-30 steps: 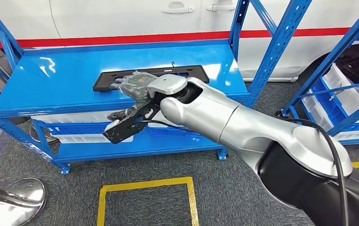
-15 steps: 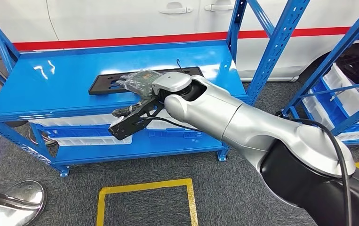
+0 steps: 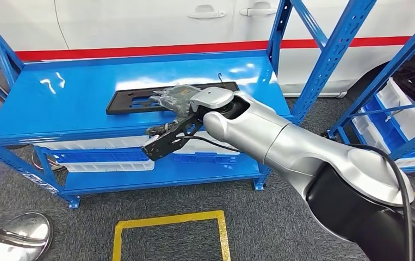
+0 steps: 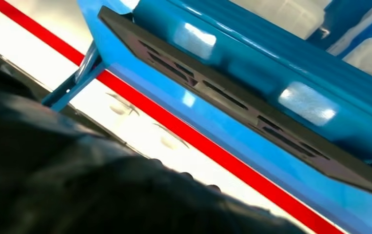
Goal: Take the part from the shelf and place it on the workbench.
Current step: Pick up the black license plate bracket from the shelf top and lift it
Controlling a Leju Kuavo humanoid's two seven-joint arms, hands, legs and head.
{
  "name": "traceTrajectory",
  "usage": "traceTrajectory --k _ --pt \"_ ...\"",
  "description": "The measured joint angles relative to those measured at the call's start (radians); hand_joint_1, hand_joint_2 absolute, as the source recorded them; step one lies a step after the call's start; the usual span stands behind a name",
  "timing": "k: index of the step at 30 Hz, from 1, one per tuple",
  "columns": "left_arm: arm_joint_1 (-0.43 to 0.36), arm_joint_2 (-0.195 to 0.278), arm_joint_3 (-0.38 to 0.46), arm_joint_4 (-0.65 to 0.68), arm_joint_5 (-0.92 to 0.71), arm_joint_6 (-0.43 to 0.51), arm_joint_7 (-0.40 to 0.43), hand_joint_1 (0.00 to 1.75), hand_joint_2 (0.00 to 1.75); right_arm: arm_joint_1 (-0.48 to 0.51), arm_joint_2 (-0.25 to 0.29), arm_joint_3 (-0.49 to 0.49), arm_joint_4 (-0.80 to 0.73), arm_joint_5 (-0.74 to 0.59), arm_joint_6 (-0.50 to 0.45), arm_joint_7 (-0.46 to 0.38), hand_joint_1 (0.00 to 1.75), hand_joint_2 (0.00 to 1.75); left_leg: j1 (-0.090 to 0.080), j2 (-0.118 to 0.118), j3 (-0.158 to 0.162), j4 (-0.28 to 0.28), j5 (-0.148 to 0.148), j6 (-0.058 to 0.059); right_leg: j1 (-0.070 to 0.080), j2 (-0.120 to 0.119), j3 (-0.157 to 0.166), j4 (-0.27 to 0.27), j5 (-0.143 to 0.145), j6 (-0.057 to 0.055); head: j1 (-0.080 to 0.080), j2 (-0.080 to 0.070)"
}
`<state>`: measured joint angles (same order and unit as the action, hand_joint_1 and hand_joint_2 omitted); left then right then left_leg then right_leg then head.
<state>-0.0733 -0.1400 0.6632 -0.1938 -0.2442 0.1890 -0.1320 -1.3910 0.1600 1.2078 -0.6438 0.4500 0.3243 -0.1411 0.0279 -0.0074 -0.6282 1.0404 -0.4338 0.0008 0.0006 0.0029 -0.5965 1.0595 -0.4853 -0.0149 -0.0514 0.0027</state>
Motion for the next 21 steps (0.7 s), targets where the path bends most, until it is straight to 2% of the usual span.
traceTrajectory --k 2,4,5,6,7,9,10,11,13,15,16,17,19,20,21 --pt "0.001 0.000 0.001 0.000 -0.008 0.000 0.000 0.00 0.00 0.005 -0.027 0.000 -0.005 0.006 0.002 -0.003 0.00 0.00 0.002 0.000 0.009 -0.005 -0.003 0.013 -0.004 0.000 -0.034 0.074 -0.037 0.010 0.000 0.000" --pt "0.001 0.000 0.001 0.000 -0.015 0.000 -0.002 0.00 0.00 0.018 -0.057 0.002 -0.014 0.007 0.006 -0.005 0.00 0.00 0.000 0.000 0.015 -0.005 -0.008 0.023 -0.006 0.000 -0.106 0.204 -0.082 0.016 0.000 0.000" --pt "0.001 0.000 0.001 0.000 -0.018 0.000 -0.003 0.00 0.00 0.027 -0.072 0.004 -0.020 0.007 0.008 -0.005 0.00 0.00 -0.001 -0.001 0.018 -0.005 -0.011 0.025 -0.007 0.000 -0.138 0.251 -0.089 0.017 0.000 0.000" --pt "0.001 0.000 0.001 0.000 -0.022 0.000 -0.003 0.00 0.00 0.035 -0.084 0.006 -0.025 0.007 0.009 -0.005 0.00 0.00 -0.002 -0.002 0.022 -0.005 -0.014 0.026 -0.007 0.000 -0.154 0.264 -0.077 0.016 0.000 0.000" --pt "0.001 0.000 0.001 0.000 -0.025 -0.001 -0.003 0.00 0.00 0.040 -0.098 0.006 -0.031 0.006 0.009 -0.004 0.00 0.00 -0.004 -0.003 0.027 -0.005 -0.017 0.027 -0.006 0.000 -0.152 0.238 -0.046 0.012 0.000 0.000" --pt "0.002 -0.004 0.001 0.000 -0.034 -0.001 -0.004 0.00 0.00 0.042 -0.128 0.006 -0.049 0.004 0.011 0.000 0.00 0.00 -0.007 -0.005 0.038 -0.006 -0.025 0.025 -0.001 0.000 -0.104 0.111 0.035 -0.003 0.000 0.000" --pt "0.002 -0.007 0.001 0.001 -0.038 -0.001 -0.004 0.00 0.00 0.040 -0.144 0.006 -0.059 0.003 0.013 0.002 0.00 0.00 -0.009 -0.005 0.042 -0.006 -0.029 0.023 0.004 0.000 -0.077 0.050 0.059 -0.011 -0.001 0.000" --pt "0.002 -0.010 0.001 0.001 -0.042 -0.001 -0.004 0.00 0.00 0.040 -0.159 0.006 -0.070 0.002 0.016 0.003 0.00 0.00 -0.010 -0.006 0.043 -0.007 -0.031 0.020 0.008 -0.001 -0.059 0.010 0.069 -0.016 -0.001 0.000" --pt "0.001 -0.012 0.001 0.001 -0.046 -0.001 -0.003 0.00 0.00 0.040 -0.184 0.006 -0.089 -0.001 0.022 0.004 0.00 0.00 -0.009 -0.004 0.043 -0.010 -0.034 0.011 0.013 -0.002 -0.048 -0.014 0.065 -0.019 -0.001 0.000" --pt "0.001 -0.013 0.001 0.001 -0.049 -0.001 -0.002 0.00 0.00 0.040 -0.204 0.005 -0.105 -0.006 0.028 0.008 0.00 0.00 -0.009 -0.001 0.044 -0.006 -0.041 0.002 0.005 -0.001 -0.037 -0.028 0.067 -0.023 -0.001 0.000" --pt "0.001 -0.013 0.001 0.001 -0.049 -0.001 -0.001 0.00 0.00 0.038 -0.211 0.005 -0.111 -0.009 0.030 0.011 0.00 0.00 -0.010 0.001 0.037 0.014 -0.054 -0.002 0.001 -0.002 -0.030 -0.037 0.068 -0.027 -0.001 0.000" --pt "0.002 -0.013 0.001 0.001 -0.049 -0.001 0.000 0.00 0.00 0.037 -0.215 0.005 -0.115 -0.011 0.031 0.013 0.00 0.00 -0.010 0.002 0.020 0.054 -0.075 -0.005 -0.004 -0.002 -0.022 -0.043 0.068 -0.029 -0.001 0.000" --pt "0.002 -0.014 0.001 0.001 -0.049 -0.002 0.002 0.00 0.00 0.039 -0.219 0.005 -0.121 -0.013 0.034 0.015 0.00 0.00 -0.008 0.002 -0.046 0.177 -0.125 -0.010 -0.004 -0.002 -0.014 -0.045 0.062 -0.034 -0.002 0.000" --pt "0.002 -0.014 0.001 0.001 -0.049 -0.002 0.004 0.00 0.00 0.042 -0.221 0.005 -0.123 -0.014 0.034 0.015 0.00 0.00 -0.008 0.002 -0.079 0.230 -0.138 -0.013 -0.003 -0.002 -0.012 -0.043 0.059 -0.034 -0.002 0.000" --pt "0.001 -0.014 0.001 0.001 -0.050 -0.001 0.005 0.00 0.00 0.044 -0.223 0.005 -0.124 -0.014 0.035 0.015 0.00 0.00 -0.007 0.003 -0.100 0.255 -0.134 -0.016 -0.004 -0.002 -0.010 -0.041 0.055 -0.034 -0.002 0.000"
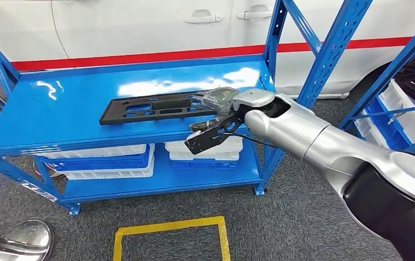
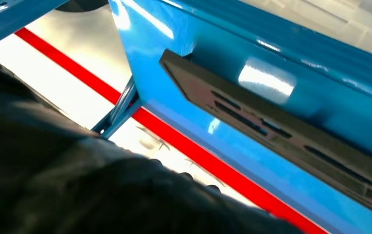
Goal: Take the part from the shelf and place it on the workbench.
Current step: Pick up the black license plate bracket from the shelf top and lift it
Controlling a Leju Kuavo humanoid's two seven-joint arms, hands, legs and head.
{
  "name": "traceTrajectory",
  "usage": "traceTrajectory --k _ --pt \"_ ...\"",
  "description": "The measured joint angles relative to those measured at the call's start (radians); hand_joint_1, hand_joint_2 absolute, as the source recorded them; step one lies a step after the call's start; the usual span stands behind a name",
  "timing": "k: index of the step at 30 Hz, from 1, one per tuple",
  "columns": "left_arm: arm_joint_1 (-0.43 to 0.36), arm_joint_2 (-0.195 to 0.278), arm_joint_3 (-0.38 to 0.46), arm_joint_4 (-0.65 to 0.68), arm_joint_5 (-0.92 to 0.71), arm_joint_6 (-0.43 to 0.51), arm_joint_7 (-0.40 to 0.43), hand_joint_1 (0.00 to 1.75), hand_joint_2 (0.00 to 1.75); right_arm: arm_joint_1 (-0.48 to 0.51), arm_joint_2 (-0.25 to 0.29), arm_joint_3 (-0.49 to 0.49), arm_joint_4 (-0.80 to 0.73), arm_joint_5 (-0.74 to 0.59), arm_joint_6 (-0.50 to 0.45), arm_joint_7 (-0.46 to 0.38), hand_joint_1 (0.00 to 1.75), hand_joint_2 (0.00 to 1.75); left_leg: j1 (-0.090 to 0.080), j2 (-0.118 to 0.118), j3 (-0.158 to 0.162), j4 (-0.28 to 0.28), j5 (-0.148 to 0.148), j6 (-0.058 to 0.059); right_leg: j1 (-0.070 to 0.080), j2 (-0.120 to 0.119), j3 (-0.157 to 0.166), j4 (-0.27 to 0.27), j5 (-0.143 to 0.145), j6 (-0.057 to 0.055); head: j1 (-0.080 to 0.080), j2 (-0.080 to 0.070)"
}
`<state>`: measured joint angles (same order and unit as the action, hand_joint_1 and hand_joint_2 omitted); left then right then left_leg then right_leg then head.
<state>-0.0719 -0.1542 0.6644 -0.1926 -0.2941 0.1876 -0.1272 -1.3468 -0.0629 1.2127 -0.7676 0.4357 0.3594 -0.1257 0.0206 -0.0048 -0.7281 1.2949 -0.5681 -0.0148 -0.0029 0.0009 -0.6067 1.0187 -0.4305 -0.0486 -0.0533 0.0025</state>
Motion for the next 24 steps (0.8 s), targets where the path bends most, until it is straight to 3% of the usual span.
traceTrajectory --k 1,2,4,5,10,11,13,15,16,17,19,20,22,24 --pt "0.000 0.000 0.000 0.000 -0.001 0.000 0.001 0.00 0.00 0.002 -0.002 0.000 0.000 0.000 0.000 0.000 0.00 0.00 0.000 0.000 -0.001 -0.014 0.025 -0.001 0.000 0.000 0.003 0.003 -0.005 0.001 0.000 0.000" --pt "0.001 0.000 0.000 0.000 -0.001 0.001 0.002 0.00 0.00 0.002 -0.003 0.000 -0.001 0.000 0.001 0.000 0.00 0.00 0.001 0.001 0.016 -0.063 0.064 -0.001 -0.001 0.001 0.007 0.007 -0.011 0.003 0.000 0.000" --pt "0.002 0.000 0.000 0.000 -0.002 0.001 0.003 0.00 0.00 0.002 -0.006 0.000 -0.001 0.000 0.001 0.001 0.00 0.00 0.000 0.003 0.071 -0.192 0.128 0.002 0.000 0.002 0.012 0.018 -0.024 0.010 0.000 0.000" --pt "0.002 0.000 0.000 0.000 -0.003 0.001 0.004 0.00 0.00 0.002 -0.008 0.000 -0.001 -0.001 0.001 0.001 0.00 0.00 -0.002 0.003 0.090 -0.234 0.141 0.006 0.002 0.003 0.012 0.021 -0.029 0.015 0.000 0.000" --pt "0.000 -0.001 0.000 0.000 -0.005 0.001 0.005 0.00 0.00 0.002 -0.016 0.000 -0.004 -0.002 -0.002 0.001 0.00 0.00 0.000 -0.001 0.110 -0.267 0.136 0.031 0.004 0.002 0.005 0.043 -0.049 0.036 0.001 0.000" --pt "0.000 -0.001 0.000 0.000 -0.006 0.001 0.005 0.00 0.00 0.002 -0.017 0.000 -0.004 -0.002 -0.003 0.001 0.00 0.00 0.002 -0.001 0.114 -0.270 0.136 0.037 0.001 0.002 -0.011 0.080 -0.069 0.041 0.001 0.000" --pt "0.000 -0.001 0.000 0.000 -0.007 0.001 0.005 0.00 0.00 0.006 -0.021 0.000 -0.003 -0.002 -0.004 0.000 0.00 0.00 0.002 0.000 0.120 -0.271 0.131 0.045 -0.003 0.001 -0.076 0.203 -0.120 0.050 0.001 0.000" --pt "-0.001 -0.001 0.001 0.000 -0.007 0.001 0.005 0.00 0.00 0.014 -0.021 0.000 -0.003 -0.003 -0.005 -0.001 0.00 0.00 0.001 -0.001 0.125 -0.271 0.126 0.048 -0.007 0.001 -0.136 0.294 -0.136 0.054 0.001 0.000" --pt "-0.001 -0.001 0.001 0.000 -0.008 0.001 0.005 0.00 0.00 0.017 -0.021 0.000 -0.003 -0.003 -0.006 -0.002 0.00 0.00 0.001 -0.002 0.129 -0.271 0.123 0.047 -0.008 0.001 -0.142 0.290 -0.116 0.053 0.001 0.000" --pt "0.000 -0.001 0.002 0.000 -0.008 0.001 0.005 0.00 0.00 0.018 -0.021 0.001 -0.002 -0.003 -0.006 -0.003 0.00 0.00 0.001 -0.004 0.135 -0.271 0.119 0.046 -0.008 0.001 -0.129 0.247 -0.080 0.050 0.001 0.000" --pt "0.000 -0.002 0.005 0.000 -0.008 0.001 0.005 0.00 0.00 0.017 -0.021 0.001 -0.001 -0.004 -0.007 -0.005 0.00 0.00 0.000 -0.005 0.147 -0.271 0.110 0.041 -0.005 0.002 -0.073 0.113 -0.004 0.039 0.001 0.000" --pt "-0.001 -0.003 0.006 0.000 -0.008 0.001 0.005 0.00 0.00 0.015 -0.021 0.001 -0.001 -0.005 -0.007 -0.006 0.00 0.00 -0.001 -0.006 0.150 -0.271 0.107 0.037 -0.001 0.002 -0.049 0.060 0.013 0.034 0.001 0.000" --pt "-0.003 -0.004 0.008 0.000 -0.009 0.001 0.005 0.00 0.00 0.012 -0.019 0.001 0.000 -0.006 -0.007 -0.007 0.00 0.00 0.000 -0.005 0.151 -0.273 0.103 0.027 0.007 0.002 -0.032 0.025 0.009 0.027 0.001 0.000" --pt "-0.005 -0.004 0.008 0.000 -0.009 0.001 0.004 0.00 0.00 0.011 -0.018 0.001 0.001 -0.008 -0.008 -0.008 0.00 0.00 0.001 -0.004 0.155 -0.276 0.098 0.015 0.005 0.002 -0.023 0.012 0.008 0.021 0.001 0.000"
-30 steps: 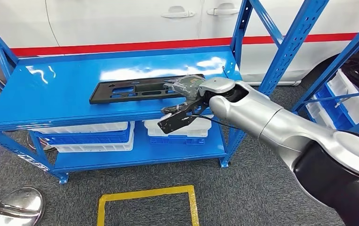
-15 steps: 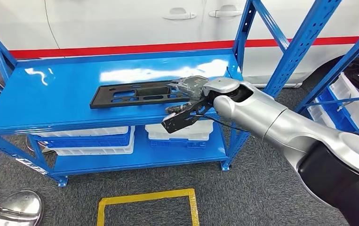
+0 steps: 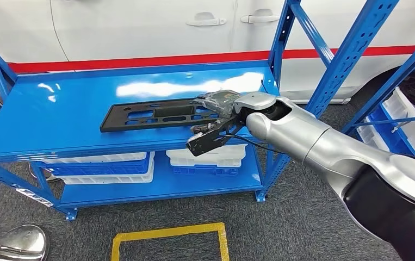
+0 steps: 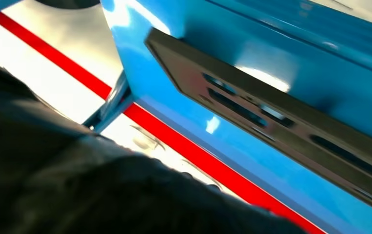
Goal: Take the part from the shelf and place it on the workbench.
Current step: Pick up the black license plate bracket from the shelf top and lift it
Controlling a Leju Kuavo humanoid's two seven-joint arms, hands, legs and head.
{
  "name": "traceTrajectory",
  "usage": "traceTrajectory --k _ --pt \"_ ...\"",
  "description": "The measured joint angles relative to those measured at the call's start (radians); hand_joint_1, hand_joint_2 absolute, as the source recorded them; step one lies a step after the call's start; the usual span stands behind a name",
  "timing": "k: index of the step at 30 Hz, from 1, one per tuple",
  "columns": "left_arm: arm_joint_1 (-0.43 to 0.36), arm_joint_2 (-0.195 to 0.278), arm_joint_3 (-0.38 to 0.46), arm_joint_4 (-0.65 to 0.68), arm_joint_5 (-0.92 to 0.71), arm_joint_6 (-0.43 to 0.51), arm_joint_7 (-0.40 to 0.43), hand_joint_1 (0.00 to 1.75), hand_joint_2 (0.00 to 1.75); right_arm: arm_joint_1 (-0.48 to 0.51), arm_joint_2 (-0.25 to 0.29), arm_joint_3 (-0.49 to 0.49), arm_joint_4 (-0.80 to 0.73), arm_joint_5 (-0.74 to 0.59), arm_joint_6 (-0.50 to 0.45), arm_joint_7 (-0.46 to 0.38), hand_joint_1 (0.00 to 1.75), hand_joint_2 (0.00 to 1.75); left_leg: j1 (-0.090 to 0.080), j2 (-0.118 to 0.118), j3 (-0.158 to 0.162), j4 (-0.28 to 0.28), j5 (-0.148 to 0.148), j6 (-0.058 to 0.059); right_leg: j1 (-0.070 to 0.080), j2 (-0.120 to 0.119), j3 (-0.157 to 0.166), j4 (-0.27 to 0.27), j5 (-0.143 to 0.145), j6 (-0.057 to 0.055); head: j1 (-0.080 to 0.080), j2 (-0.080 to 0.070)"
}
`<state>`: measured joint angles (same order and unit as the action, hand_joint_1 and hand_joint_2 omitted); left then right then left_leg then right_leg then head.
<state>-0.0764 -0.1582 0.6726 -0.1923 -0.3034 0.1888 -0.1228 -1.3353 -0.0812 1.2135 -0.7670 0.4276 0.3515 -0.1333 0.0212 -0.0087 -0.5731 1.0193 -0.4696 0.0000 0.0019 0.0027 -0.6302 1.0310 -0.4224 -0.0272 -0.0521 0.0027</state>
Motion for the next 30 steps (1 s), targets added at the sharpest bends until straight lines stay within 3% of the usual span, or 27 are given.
traceTrajectory --k 2,5,6,7,8,10,11,12,15,17,20,21,22,23,25,26,28,30 --pt "0.001 0.001 0.000 0.000 0.000 0.000 0.000 0.00 0.00 -0.002 0.001 0.000 0.002 -0.002 -0.001 -0.001 0.00 0.00 0.000 0.002 -0.013 0.036 -0.023 -0.009 -0.007 -0.001 0.014 -0.014 0.001 -0.009 0.000 0.000" --pt "0.002 0.001 0.001 0.000 -0.002 0.000 0.000 0.00 0.00 -0.002 0.006 0.002 0.005 -0.005 -0.002 -0.002 0.00 0.00 0.002 0.003 -0.109 0.212 -0.094 -0.020 -0.007 -0.002 0.023 -0.018 -0.004 -0.021 -0.001 0.000" --pt "0.002 0.001 0.001 0.000 -0.003 0.000 0.000 0.00 0.00 0.000 0.008 0.003 0.005 -0.006 -0.002 -0.003 0.00 0.00 0.002 0.003 -0.140 0.256 -0.100 -0.023 -0.006 -0.002 0.024 -0.016 -0.008 -0.022 -0.001 0.000" --pt "0.002 0.001 0.002 0.000 -0.003 0.000 0.001 0.00 0.00 0.002 0.009 0.004 0.006 -0.006 -0.002 -0.004 0.00 0.00 0.002 0.003 -0.154 0.267 -0.088 -0.025 -0.006 -0.002 0.027 -0.013 -0.012 -0.021 -0.001 0.000" --pt "0.002 0.001 0.002 0.000 -0.003 0.000 0.001 0.00 0.00 0.003 0.010 0.004 0.006 -0.006 -0.002 -0.004 0.00 0.00 0.002 0.004 -0.148 0.238 -0.056 -0.025 -0.006 -0.001 0.030 -0.010 -0.017 -0.020 -0.001 0.000" --pt "0.003 0.003 0.003 0.000 -0.003 0.000 0.000 0.00 0.00 0.003 0.011 0.004 0.008 -0.006 -0.002 -0.004 0.00 0.00 0.001 0.005 -0.097 0.114 0.020 -0.023 -0.005 -0.001 0.040 -0.001 -0.032 -0.013 -0.001 0.000" --pt "0.004 0.003 0.004 0.000 -0.003 0.000 0.000 0.00 0.00 0.003 0.011 0.004 0.009 -0.006 -0.002 -0.004 0.00 0.00 0.000 0.005 -0.073 0.060 0.040 -0.019 -0.004 -0.001 0.041 0.004 -0.038 -0.009 -0.001 0.000" --pt "0.004 0.003 0.005 0.000 -0.003 0.000 0.000 0.00 0.00 0.003 0.012 0.005 0.009 -0.007 -0.002 -0.004 0.00 0.00 -0.001 0.005 -0.058 0.027 0.047 -0.014 -0.001 0.000 0.041 0.008 -0.043 -0.004 0.000 0.000" --pt "0.002 0.003 0.006 0.000 -0.003 0.000 0.000 0.00 0.00 0.002 0.012 0.005 0.010 -0.007 -0.002 -0.005 0.00 0.00 -0.002 0.003 -0.051 0.013 0.041 0.003 0.001 -0.001 0.040 0.009 -0.048 0.007 0.000 0.000" --pt "0.002 0.003 0.007 0.000 -0.003 0.000 0.000 0.00 0.00 0.000 0.012 0.005 0.010 -0.008 -0.002 -0.005 0.00 0.00 0.001 0.003 -0.044 0.007 0.040 0.015 -0.002 -0.002 0.026 0.043 -0.070 0.016 0.000 0.000" --pt "0.001 0.004 0.007 0.000 -0.006 0.000 0.000 0.00 0.00 0.003 0.012 0.005 0.012 -0.014 -0.002 -0.007 0.00 0.00 0.003 0.004 -0.037 0.004 0.035 0.027 -0.008 -0.002 -0.064 0.214 -0.141 0.029 0.000 0.000" --pt "0.001 0.004 0.007 0.000 -0.008 -0.001 0.000 0.00 0.00 0.007 0.012 0.005 0.013 -0.017 -0.001 -0.009 0.00 0.00 0.002 0.004 -0.035 0.004 0.032 0.029 -0.010 -0.002 -0.094 0.262 -0.151 0.031 0.000 0.000" --pt "0.001 0.004 0.008 0.000 -0.009 -0.002 0.000 0.00 0.00 0.013 0.012 0.005 0.015 -0.020 -0.001 -0.011 0.00 0.00 0.002 0.003 -0.032 0.005 0.030 0.029 -0.012 -0.002 -0.111 0.281 -0.143 0.032 0.000 0.000" --pt "0.002 0.004 0.008 0.000 -0.010 -0.004 0.000 0.00 0.00 0.018 0.012 0.005 0.016 -0.023 -0.002 -0.012 0.00 0.00 0.002 0.002 -0.028 0.005 0.027 0.029 -0.013 -0.002 -0.109 0.262 -0.115 0.031 0.001 0.000" --pt "0.002 0.004 0.009 0.000 -0.012 -0.005 -0.002 0.00 0.00 0.026 0.012 0.005 0.022 -0.026 -0.009 -0.015 0.00 0.00 0.003 0.000 -0.019 0.005 0.021 0.026 -0.014 -0.002 -0.065 0.143 -0.036 0.024 0.001 0.000" --pt "0.001 0.004 0.009 0.000 -0.015 -0.003 -0.004 0.00 0.00 0.028 0.014 0.005 0.026 -0.026 -0.015 -0.018 0.00 0.00 0.001 -0.001 -0.017 0.005 0.018 0.022 -0.011 -0.002 -0.040 0.083 -0.010 0.020 0.000 0.000" --pt "0.000 0.003 0.012 0.000 -0.020 0.001 -0.011 0.00 0.00 0.037 0.018 0.006 0.036 -0.026 -0.027 -0.026 0.00 0.00 0.000 -0.001 -0.018 0.005 0.015 0.012 -0.003 -0.002 -0.012 0.020 -0.001 0.013 0.000 0.000" --pt "-0.001 0.004 0.015 0.000 -0.021 0.002 -0.014 0.00 0.00 0.050 0.021 0.006 0.044 -0.025 -0.035 -0.032 0.00 0.00 0.000 0.000 -0.016 0.001 0.014 0.001 -0.002 -0.002 -0.003 0.008 -0.006 0.006 0.000 0.000"
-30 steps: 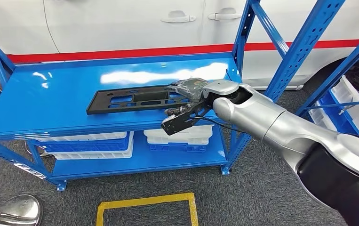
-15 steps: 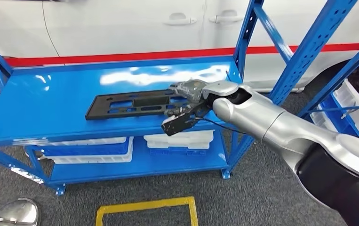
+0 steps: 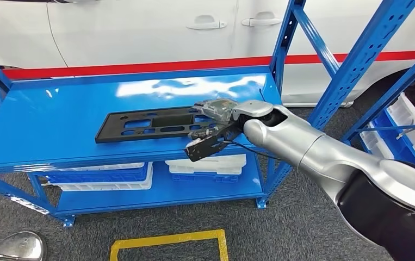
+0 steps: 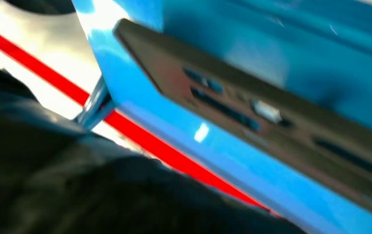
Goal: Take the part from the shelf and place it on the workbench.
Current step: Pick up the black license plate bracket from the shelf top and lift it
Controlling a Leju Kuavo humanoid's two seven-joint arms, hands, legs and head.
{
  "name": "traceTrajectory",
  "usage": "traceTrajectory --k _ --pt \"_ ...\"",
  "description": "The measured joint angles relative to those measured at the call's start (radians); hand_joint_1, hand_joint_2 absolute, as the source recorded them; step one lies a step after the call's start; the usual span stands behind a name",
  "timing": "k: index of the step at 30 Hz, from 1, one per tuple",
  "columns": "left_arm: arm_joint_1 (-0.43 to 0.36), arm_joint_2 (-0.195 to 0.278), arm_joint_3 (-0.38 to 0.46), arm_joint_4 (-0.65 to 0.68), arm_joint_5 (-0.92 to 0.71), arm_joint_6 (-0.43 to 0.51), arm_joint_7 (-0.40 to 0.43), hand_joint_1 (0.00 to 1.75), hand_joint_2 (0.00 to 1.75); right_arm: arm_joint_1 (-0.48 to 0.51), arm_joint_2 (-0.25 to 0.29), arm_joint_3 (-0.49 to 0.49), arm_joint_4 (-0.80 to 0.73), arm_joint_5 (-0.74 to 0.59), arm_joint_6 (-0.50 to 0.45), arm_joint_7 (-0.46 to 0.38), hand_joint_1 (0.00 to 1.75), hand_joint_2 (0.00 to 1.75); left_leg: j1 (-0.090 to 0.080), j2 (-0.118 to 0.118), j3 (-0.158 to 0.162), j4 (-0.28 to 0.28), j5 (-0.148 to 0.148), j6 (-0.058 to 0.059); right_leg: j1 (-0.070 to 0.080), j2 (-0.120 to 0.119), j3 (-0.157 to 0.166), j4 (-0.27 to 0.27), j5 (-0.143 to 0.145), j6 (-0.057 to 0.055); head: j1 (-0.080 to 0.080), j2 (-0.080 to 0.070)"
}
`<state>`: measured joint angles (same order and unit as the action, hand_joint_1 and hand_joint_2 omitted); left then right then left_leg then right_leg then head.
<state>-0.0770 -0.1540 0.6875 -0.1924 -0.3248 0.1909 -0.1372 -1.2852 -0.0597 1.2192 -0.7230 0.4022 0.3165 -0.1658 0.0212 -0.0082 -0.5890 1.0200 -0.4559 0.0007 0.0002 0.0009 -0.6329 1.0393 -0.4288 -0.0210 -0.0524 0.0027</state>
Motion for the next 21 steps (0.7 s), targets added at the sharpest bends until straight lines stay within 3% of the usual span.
traceTrajectory --k 2,3,5,6,7,8,9,11,12,17,19,21 --pt "0.001 0.003 0.002 0.000 0.000 0.000 0.000 0.00 0.00 0.008 0.002 0.000 0.006 0.000 -0.004 -0.004 0.00 0.00 0.000 0.002 -0.004 0.019 -0.016 -0.009 -0.006 0.000 0.010 -0.013 0.003 -0.011 0.000 0.000" --pt "0.001 0.005 0.003 0.000 0.000 0.000 0.000 0.00 0.00 0.009 0.005 0.000 0.008 0.000 -0.006 -0.005 0.00 0.00 0.001 0.002 -0.021 0.058 -0.038 -0.013 -0.009 -0.001 0.016 -0.019 0.004 -0.017 0.000 0.000" --pt "0.001 0.007 0.005 0.000 0.000 0.000 0.000 0.00 0.00 0.014 0.010 0.000 0.012 0.000 -0.007 -0.008 0.00 0.00 0.002 0.003 -0.086 0.184 -0.094 -0.020 -0.008 -0.001 0.019 -0.020 0.002 -0.025 -0.001 0.000" --pt "0.001 0.007 0.006 0.000 0.000 0.000 0.000 0.00 0.00 0.017 0.012 0.000 0.014 0.000 -0.008 -0.009 0.00 0.00 0.002 0.003 -0.120 0.244 -0.113 -0.023 -0.007 -0.001 0.019 -0.019 0.000 -0.027 -0.001 0.000" --pt "0.001 0.007 0.007 0.000 0.000 -0.001 0.000 0.00 0.00 0.021 0.013 0.000 0.015 0.000 -0.008 -0.010 0.00 0.00 0.002 0.003 -0.141 0.274 -0.113 -0.026 -0.007 -0.001 0.020 -0.017 -0.003 -0.027 -0.001 0.000" --pt "0.001 0.008 0.007 0.000 0.000 -0.001 0.000 0.00 0.00 0.025 0.014 0.001 0.017 0.000 -0.008 -0.010 0.00 0.00 0.002 0.003 -0.144 0.266 -0.093 -0.027 -0.006 -0.001 0.021 -0.014 -0.006 -0.027 -0.001 0.000" --pt "0.002 0.009 0.008 0.000 0.000 -0.001 0.000 0.00 0.00 0.026 0.015 0.001 0.018 0.000 -0.008 -0.010 0.00 0.00 0.002 0.004 -0.126 0.220 -0.057 -0.027 -0.007 -0.001 0.022 -0.011 -0.009 -0.025 -0.001 0.000" --pt "0.002 0.012 0.009 0.000 0.000 -0.001 0.000 0.00 0.00 0.026 0.016 0.001 0.021 0.000 -0.008 -0.010 0.00 0.00 0.001 0.005 -0.067 0.085 0.007 -0.023 -0.004 0.001 0.024 -0.001 -0.019 -0.018 -0.001 0.000" --pt "0.002 0.014 0.010 0.000 0.000 -0.001 0.000 0.00 0.00 0.026 0.017 0.001 0.022 0.000 -0.009 -0.010 0.00 0.00 0.000 0.005 -0.046 0.040 0.022 -0.019 -0.002 0.002 0.023 0.003 -0.023 -0.014 -0.001 0.000" --pt "0.001 0.014 0.010 0.000 0.000 -0.002 0.003 0.00 0.00 0.024 0.016 0.001 0.026 0.000 -0.009 -0.011 0.00 0.00 0.002 0.003 -0.027 0.008 0.023 0.010 0.000 0.001 0.018 0.022 -0.040 0.009 0.001 0.000" --pt "0.002 0.014 0.011 0.000 -0.001 -0.003 0.004 0.00 0.00 0.021 0.014 0.000 0.028 0.000 -0.008 -0.011 0.00 0.00 0.004 0.004 -0.022 0.003 0.024 0.020 -0.005 0.001 -0.020 0.104 -0.086 0.018 0.001 0.000" --pt "0.001 0.014 0.011 0.000 -0.002 -0.005 0.006 0.00 0.00 0.022 0.011 0.001 0.031 0.001 -0.007 -0.011 0.00 0.00 0.003 0.004 -0.022 0.003 0.021 0.026 -0.008 0.001 -0.085 0.228 -0.135 0.025 0.001 0.000"
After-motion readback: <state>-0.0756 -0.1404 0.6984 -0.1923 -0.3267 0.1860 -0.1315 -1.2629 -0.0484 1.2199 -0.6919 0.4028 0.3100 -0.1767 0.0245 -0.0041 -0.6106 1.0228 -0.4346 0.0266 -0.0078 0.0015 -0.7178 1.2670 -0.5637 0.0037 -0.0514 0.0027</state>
